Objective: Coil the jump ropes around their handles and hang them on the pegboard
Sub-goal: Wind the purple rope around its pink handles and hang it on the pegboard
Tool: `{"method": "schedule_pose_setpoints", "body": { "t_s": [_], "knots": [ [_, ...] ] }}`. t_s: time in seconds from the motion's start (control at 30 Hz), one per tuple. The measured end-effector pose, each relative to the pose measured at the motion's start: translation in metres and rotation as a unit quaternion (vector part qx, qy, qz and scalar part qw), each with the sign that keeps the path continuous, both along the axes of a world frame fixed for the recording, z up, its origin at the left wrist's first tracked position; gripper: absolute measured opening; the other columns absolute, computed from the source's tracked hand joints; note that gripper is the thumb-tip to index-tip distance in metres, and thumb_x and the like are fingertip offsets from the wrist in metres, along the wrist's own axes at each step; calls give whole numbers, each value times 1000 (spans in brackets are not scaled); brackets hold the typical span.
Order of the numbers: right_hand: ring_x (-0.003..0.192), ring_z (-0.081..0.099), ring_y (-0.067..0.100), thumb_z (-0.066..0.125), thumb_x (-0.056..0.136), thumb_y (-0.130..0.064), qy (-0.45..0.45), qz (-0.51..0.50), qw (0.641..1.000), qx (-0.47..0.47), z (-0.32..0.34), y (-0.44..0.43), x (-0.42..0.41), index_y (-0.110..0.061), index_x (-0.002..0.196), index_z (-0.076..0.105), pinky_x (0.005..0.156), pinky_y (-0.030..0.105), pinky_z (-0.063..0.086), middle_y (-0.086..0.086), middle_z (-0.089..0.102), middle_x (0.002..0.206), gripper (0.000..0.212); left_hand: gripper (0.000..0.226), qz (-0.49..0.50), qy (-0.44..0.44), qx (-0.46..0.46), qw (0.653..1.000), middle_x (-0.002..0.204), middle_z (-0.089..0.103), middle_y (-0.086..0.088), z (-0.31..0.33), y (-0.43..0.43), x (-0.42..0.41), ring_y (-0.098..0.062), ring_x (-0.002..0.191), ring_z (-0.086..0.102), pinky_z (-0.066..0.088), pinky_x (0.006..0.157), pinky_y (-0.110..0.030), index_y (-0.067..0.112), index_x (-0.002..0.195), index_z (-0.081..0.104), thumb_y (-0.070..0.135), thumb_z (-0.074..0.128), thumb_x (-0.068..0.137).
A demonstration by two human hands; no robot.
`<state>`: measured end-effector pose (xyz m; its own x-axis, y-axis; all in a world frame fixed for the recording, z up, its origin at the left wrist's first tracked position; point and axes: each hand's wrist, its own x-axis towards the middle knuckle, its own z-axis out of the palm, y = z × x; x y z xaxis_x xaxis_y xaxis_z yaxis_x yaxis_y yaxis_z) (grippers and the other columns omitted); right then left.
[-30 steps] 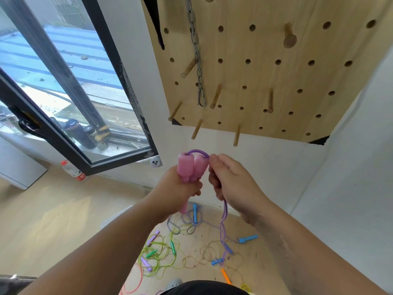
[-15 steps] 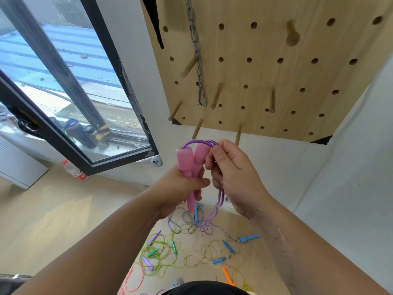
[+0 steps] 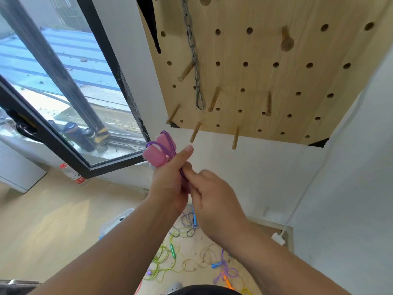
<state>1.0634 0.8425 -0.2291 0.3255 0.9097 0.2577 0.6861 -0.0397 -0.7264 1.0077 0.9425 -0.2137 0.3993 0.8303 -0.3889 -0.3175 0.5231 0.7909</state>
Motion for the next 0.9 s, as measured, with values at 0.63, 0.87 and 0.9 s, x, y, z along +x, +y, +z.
{"method": "schedule_pose_setpoints", "body": {
  "t_s": [0.63,0.87,0.9],
  "knots": [
    [101,60,9,41,104,-48,57,97,990,-85,-8,-11,35,-39,139,49,87,37,50,-9,67,112,37,14,-186,-102,56,976,131,68,-15,3,-3,-28,-29,127,62,50,99,-57,14,103,60,21,53,94],
    [94,56,10,32,107,-41,55,63,990,-114,-7,-14,28,-30,140,43,82,33,46,-10,61,110,37,14,-162,-117,42,979,128,70,-14,4,-9,-25,-22,127,62,49,94,-51,17,94,57,30,52,91],
    [89,56,10,32,106,-41,57,56,990,-113,-4,-14,27,-29,132,47,79,34,46,-10,61,103,32,15,-164,-113,52,979,128,69,-13,5,-10,-25,-21,128,61,46,100,-51,17,95,57,31,52,91]
  ]
}}
